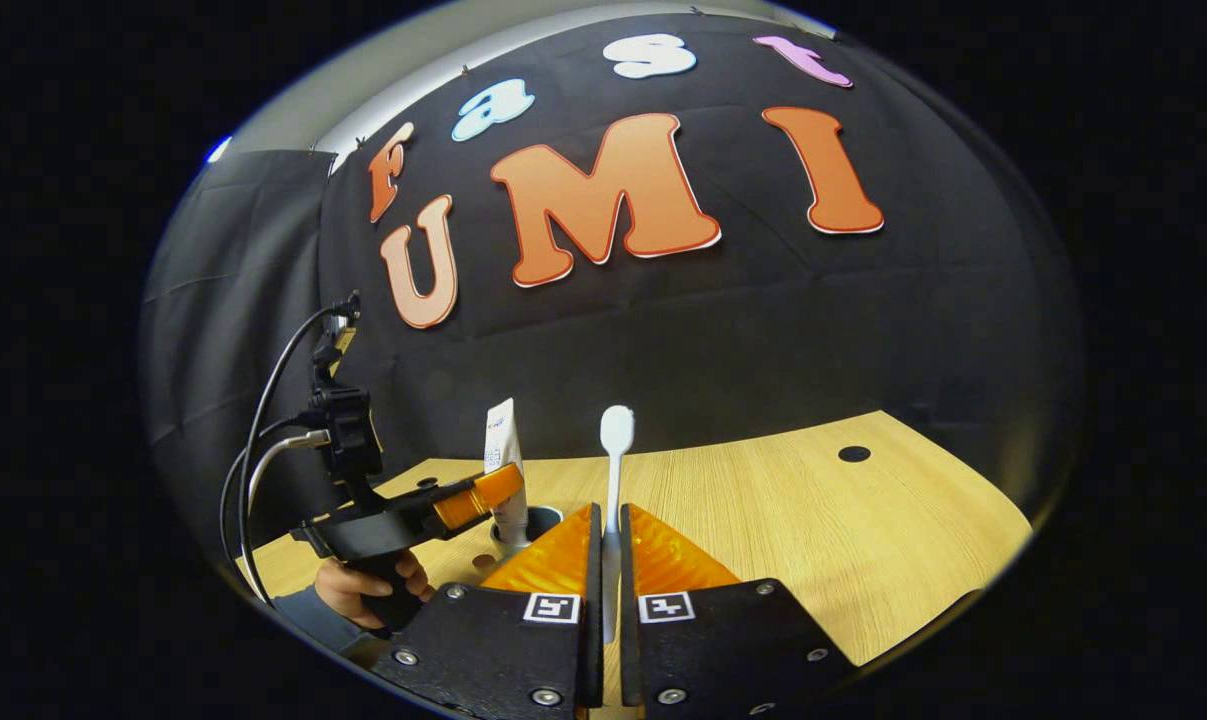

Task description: Put the toothbrush and toothpaste on the desktop into the cup, then pick up the cup and place it on the coaster on the desktop.

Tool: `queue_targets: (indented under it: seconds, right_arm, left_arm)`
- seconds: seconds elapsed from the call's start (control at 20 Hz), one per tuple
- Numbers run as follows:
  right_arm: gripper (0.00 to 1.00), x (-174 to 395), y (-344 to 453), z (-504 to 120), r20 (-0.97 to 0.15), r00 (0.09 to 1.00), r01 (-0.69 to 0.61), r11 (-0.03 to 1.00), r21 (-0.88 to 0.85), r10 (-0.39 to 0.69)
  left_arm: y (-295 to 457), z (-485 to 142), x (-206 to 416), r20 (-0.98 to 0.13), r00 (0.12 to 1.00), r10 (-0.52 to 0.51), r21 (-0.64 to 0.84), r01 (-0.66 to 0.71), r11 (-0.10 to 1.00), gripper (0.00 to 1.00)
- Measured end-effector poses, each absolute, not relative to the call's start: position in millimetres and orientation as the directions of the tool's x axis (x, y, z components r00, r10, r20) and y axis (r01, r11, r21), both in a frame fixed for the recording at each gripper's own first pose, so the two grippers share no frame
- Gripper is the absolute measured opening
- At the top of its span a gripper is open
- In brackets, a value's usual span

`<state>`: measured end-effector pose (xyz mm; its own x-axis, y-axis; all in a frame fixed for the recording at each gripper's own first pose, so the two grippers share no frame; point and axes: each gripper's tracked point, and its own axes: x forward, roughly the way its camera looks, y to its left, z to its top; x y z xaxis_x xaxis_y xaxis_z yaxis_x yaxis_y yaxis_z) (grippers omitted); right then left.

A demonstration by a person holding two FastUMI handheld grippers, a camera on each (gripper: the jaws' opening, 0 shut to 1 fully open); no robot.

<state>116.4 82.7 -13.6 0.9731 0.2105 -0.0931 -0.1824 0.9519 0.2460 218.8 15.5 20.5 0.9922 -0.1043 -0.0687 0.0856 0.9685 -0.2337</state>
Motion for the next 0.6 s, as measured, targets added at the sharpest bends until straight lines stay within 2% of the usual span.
queue_targets:
  seconds: [0.4,0.6]
  right_arm:
    - [0.07,118.1,85.8,-21.3,-0.122,0.971,-0.174,0.954,0.244,0.208]
    - [0.07,126.1,92.8,-17.5,-0.105,0.966,-0.199,0.937,0.286,0.237]
  left_arm:
    - [9.5,3.2,208.6,-0.148,0.979,-0.143,-0.245,0.104,0.964,0.34]
    - [11.4,16.8,197.1,-0.112,0.983,-0.146,-0.24,0.116,0.964,0.4]
